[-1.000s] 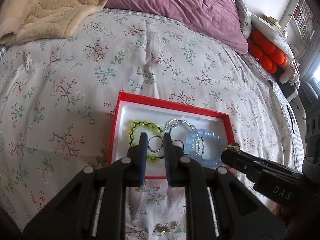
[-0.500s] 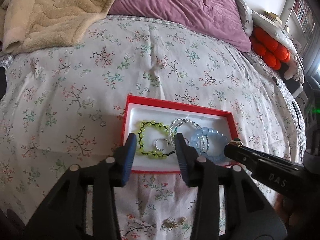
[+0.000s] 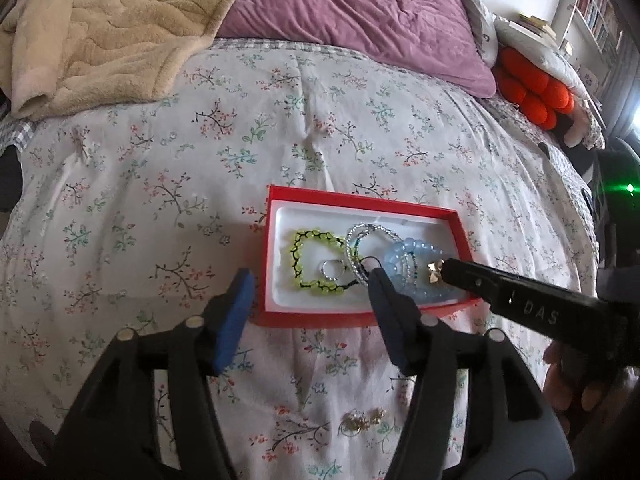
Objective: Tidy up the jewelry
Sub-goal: 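Open both tools to drop the rings into the red box, then move both tools back toward the gold earrings and black hair clip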
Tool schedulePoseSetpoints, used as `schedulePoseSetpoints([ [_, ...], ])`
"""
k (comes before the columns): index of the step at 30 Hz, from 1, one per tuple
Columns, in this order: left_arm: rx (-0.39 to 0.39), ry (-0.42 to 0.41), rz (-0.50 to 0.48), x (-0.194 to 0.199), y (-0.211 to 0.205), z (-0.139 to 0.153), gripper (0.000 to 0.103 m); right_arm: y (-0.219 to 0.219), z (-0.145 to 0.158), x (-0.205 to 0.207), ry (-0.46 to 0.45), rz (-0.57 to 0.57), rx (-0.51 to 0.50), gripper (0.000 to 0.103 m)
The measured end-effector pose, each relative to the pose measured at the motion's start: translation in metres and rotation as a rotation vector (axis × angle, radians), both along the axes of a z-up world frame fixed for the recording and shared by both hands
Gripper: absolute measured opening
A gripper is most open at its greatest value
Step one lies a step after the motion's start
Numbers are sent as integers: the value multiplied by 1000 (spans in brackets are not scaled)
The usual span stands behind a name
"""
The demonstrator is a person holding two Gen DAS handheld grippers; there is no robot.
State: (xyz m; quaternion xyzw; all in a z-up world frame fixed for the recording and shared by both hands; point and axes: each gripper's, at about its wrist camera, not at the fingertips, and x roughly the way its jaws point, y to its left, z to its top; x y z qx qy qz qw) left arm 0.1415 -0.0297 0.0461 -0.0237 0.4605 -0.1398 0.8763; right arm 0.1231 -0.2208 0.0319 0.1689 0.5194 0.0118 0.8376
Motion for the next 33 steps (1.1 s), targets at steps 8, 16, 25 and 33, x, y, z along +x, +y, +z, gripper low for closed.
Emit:
schedulePoseSetpoints([
  [8,77,3,1,-18,10,6,79,0,27,-20,-64,23,-7,63],
  [16,150,72,5,-41,19,-2,81,-7,35,-48,-39,14,-49,75],
  [25,164,165,-1,-57,25,-17,82,-13,21,-75,51,19,-119,76],
  [33,149,219,-20,-69,27,-29,82,-17,8,-97,103,42,-186,77],
])
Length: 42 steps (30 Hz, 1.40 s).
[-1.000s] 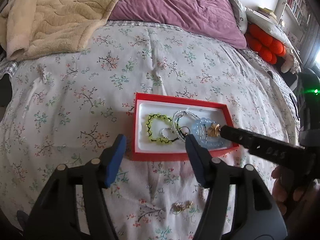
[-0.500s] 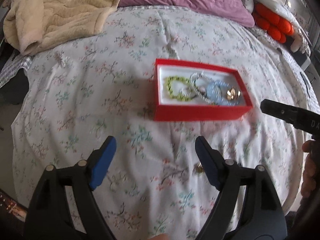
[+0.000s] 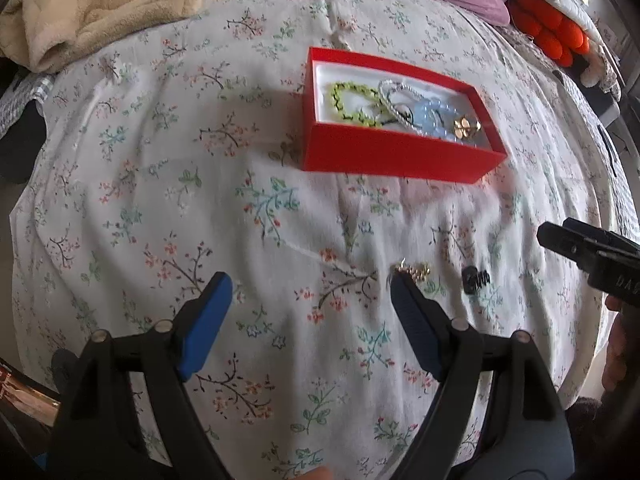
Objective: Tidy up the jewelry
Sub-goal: 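Move both tools back toward the gold earrings and black hair clip, then close the left tool on the gold dangling earring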
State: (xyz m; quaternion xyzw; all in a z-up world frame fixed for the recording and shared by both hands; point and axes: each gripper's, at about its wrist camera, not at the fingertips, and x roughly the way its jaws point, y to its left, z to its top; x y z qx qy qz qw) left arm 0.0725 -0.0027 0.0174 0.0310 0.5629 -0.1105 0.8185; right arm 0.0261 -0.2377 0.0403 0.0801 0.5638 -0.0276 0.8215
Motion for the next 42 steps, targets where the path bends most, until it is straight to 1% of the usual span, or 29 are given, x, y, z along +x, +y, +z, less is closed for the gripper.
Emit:
schedulePoseSetpoints([
  [4,9,19,-13,-2,0,-5,82,-4,-10,-7,37,4,-11,77],
  [7,0,44,-20,-2,0,-9,82,-7,-18,-11,66,3,-12,77],
  [10,-30,76,-16,1,1,-13,82,-9,-24,-12,85,0,-25,77],
  [12,-65,96,-12,3,1,-15,82,-10,-25,-13,89,2,-31,77],
  [16,-119,109,-14,5,-4,-18,81,-9,-24,-13,90,12,-31,77],
  [18,-149,111,-22,5,-9,-19,76,-8,-25,-12,93,19,-33,77],
  [19,-159,115,-28,5,-11,-19,69,-7,-25,-12,94,20,-33,78],
  [20,-167,120,-36,5,-15,-21,60,-6,-25,-12,95,23,-34,77],
  [21,-173,127,-42,5,-18,-22,56,-5,-25,-11,96,24,-35,77],
  [22,-176,133,-44,6,-21,-24,49,-5,-26,-11,97,26,-35,78],
  [23,-179,140,-46,7,-23,-26,43,-4,-26,-11,98,26,-35,78],
  [25,-189,159,-47,8,-30,-31,37,-4,-27,-10,99,26,-35,78],
  [26,-194,167,-49,9,-34,-33,35,-4,-27,-9,100,27,-34,78],
  [28,-199,175,-53,9,-39,-35,34,-4,-27,-9,101,26,-34,78],
  [34,-180,174,-43,12,-49,-40,31,-5,-27,-9,104,26,-35,78],
  [37,-161,179,-33,13,-52,-43,29,-5,-27,-9,104,27,-34,78],
  [40,-130,175,-34,14,-57,-46,23,-5,-27,-9,106,26,-36,78],
  [42,-112,173,-40,13,-59,-47,23,-6,-28,-8,107,27,-37,78],
])
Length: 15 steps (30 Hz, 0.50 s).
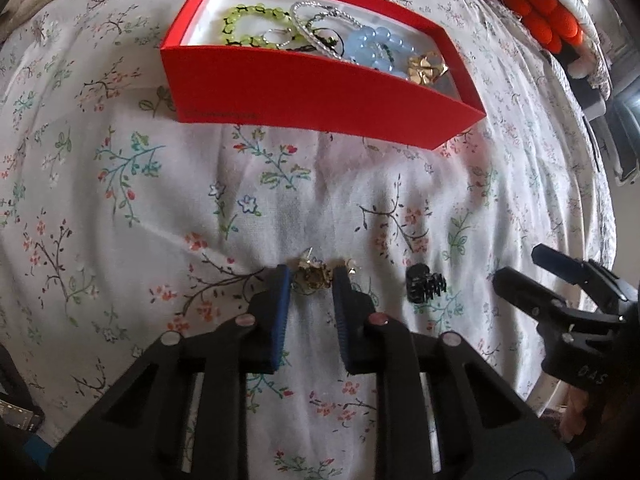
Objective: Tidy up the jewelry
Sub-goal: 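Close the left tool on the gold dangling earring, then close the right tool on the black hair clip while the left tool holds the earring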
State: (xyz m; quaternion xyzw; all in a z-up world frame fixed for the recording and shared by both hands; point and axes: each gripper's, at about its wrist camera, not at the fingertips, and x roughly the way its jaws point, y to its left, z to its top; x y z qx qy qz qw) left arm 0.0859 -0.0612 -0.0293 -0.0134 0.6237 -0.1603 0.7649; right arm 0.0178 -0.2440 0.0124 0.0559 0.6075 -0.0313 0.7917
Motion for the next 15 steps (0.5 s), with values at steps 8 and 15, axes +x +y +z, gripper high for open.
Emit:
schedulePoseSetpoints([
  [8,-14,4,-24,-4,0,6,20,-2,0,0,-2,3,1,78],
  [15,-48,-7,-31,-11,17,20,20,2,2,0,-4,7,2,78],
])
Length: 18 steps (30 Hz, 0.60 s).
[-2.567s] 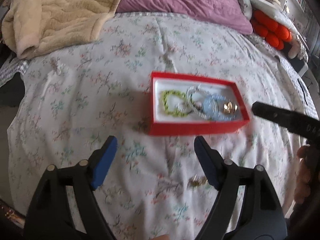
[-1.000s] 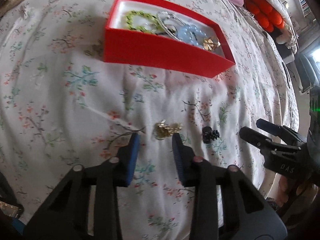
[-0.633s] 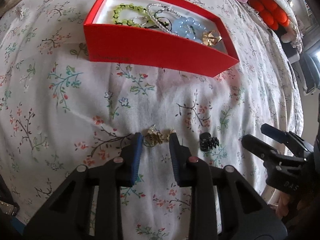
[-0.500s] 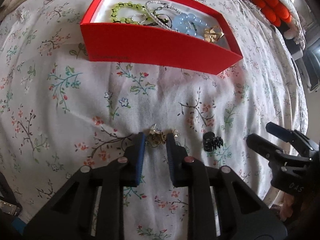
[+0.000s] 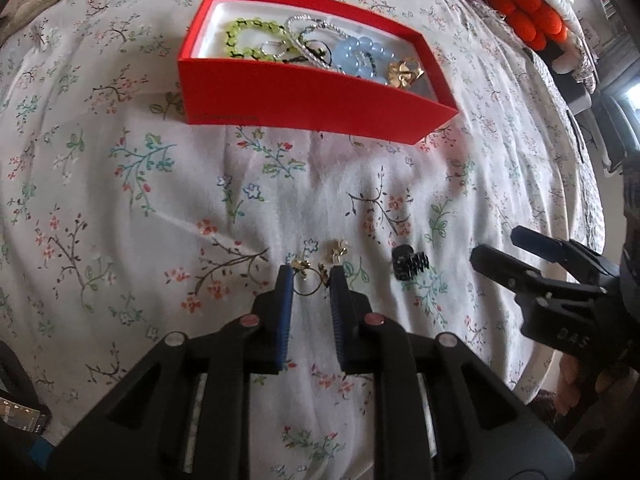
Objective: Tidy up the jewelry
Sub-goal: 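Close the right tool on the black hair clip while the left tool holds the earring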
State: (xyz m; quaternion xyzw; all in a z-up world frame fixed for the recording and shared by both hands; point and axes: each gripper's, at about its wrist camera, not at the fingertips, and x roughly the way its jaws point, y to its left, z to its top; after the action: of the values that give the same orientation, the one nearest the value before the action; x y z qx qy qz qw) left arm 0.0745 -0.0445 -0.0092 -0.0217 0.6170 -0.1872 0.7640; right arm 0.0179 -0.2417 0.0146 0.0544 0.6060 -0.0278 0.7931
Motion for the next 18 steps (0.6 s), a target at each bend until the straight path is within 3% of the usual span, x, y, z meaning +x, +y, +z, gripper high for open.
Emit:
schedulePoseSetpoints([
  [4,-27,-4,1,-4,14,9,20,8,1,2,2,9,2,78],
  [7,-174,78,11,-5,25,11,20,12,1,2,3,15,7,78],
  [8,-188,82,10,-6,28,12,20,13,2,2,3,17,9,78],
  [10,-155,55,4,-6,32,14,20,17,1,4,3,18,8,78],
  [14,-162,114,32,-1,40,2,20,21,-1,6,8,18,9,78],
  [18,-67,68,51,-2,51,3,20,26,0,8,6,27,10,78],
])
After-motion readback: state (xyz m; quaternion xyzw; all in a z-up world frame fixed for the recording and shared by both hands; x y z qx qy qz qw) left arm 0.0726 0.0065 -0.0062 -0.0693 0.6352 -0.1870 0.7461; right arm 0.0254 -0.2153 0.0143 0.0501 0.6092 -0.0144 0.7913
